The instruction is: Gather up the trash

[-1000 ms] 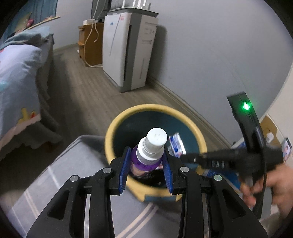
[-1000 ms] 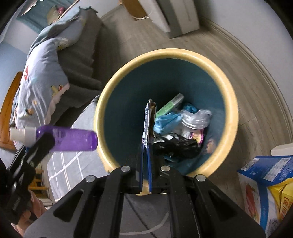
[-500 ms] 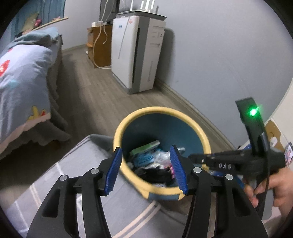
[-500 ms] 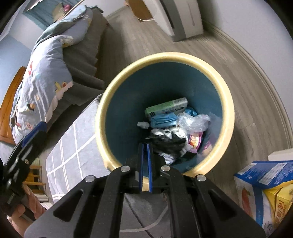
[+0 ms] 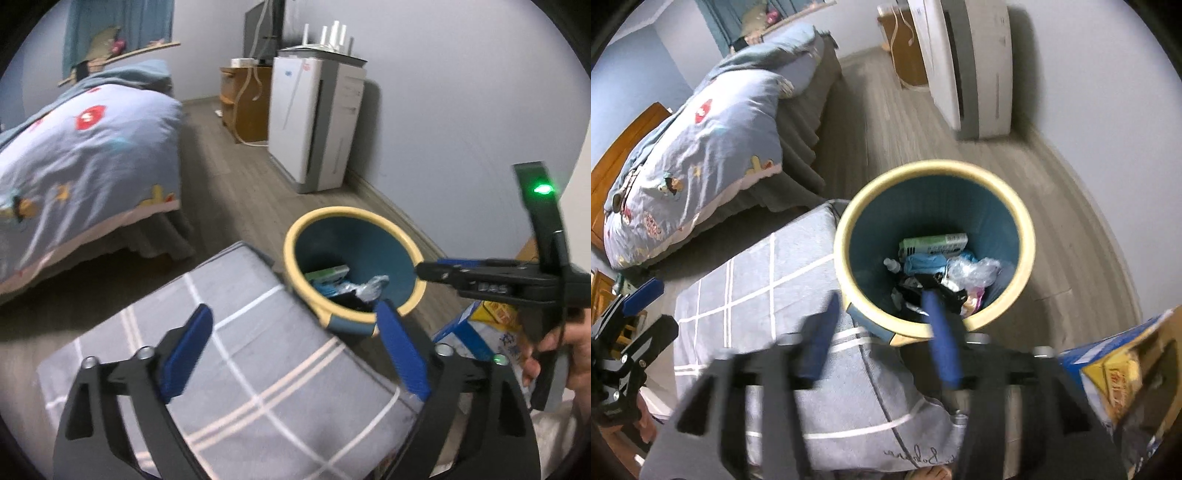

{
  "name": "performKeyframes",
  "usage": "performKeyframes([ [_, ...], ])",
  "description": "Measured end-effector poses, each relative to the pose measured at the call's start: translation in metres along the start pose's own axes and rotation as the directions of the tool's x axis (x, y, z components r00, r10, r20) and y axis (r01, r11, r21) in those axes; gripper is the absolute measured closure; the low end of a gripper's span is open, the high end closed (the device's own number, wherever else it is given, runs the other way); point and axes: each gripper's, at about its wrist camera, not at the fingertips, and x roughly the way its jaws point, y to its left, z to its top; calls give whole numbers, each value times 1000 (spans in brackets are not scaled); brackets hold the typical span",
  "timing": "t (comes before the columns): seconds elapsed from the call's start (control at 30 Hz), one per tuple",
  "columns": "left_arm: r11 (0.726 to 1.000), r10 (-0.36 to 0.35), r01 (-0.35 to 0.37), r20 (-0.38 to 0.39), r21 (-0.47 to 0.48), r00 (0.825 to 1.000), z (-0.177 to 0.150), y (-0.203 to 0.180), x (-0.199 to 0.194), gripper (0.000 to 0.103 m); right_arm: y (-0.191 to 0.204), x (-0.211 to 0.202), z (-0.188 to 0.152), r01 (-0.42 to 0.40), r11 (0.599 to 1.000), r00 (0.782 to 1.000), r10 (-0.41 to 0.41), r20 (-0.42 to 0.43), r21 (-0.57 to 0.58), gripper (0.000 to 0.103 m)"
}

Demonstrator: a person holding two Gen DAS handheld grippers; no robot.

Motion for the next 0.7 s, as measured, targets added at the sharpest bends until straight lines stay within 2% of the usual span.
performKeyframes([
  [0.03, 1000, 11, -11, 2, 5, 1000, -4, 0, -6, 9, 4, -8, -4, 11, 1000, 1000, -10, 17, -11, 38],
  [0.1, 999, 47, -48, 12, 24, 999, -12, 0, -19, 8, 8, -22, -12, 19, 1000, 999, -18, 47, -16, 22],
  [0.2, 997, 75, -75, 40, 7, 996, -20, 0, -33, 5, 11, -42, -22, 34, 999, 995, -34, 90, -2, 5],
  [0.3, 997, 71, -69, 61, -19, 996, -25, 2, -41, 5, 14, -56, -29, 61, 998, 990, -63, 129, 15, 6],
  [0.37, 995, 93, -91, 66, -33, 993, -25, 4, -42, 5, 15, -60, -30, 75, 997, 986, -78, 149, 23, 6],
  [0.53, 990, 138, -136, 51, -47, 989, -23, 4, -36, 5, 19, -53, -28, 110, 994, 981, -110, 157, 10, 6],
  [0.7, 986, 159, -156, 69, -49, 985, -24, 2, -38, 5, 23, -47, -27, 148, 989, 976, -146, 161, -1, 6],
])
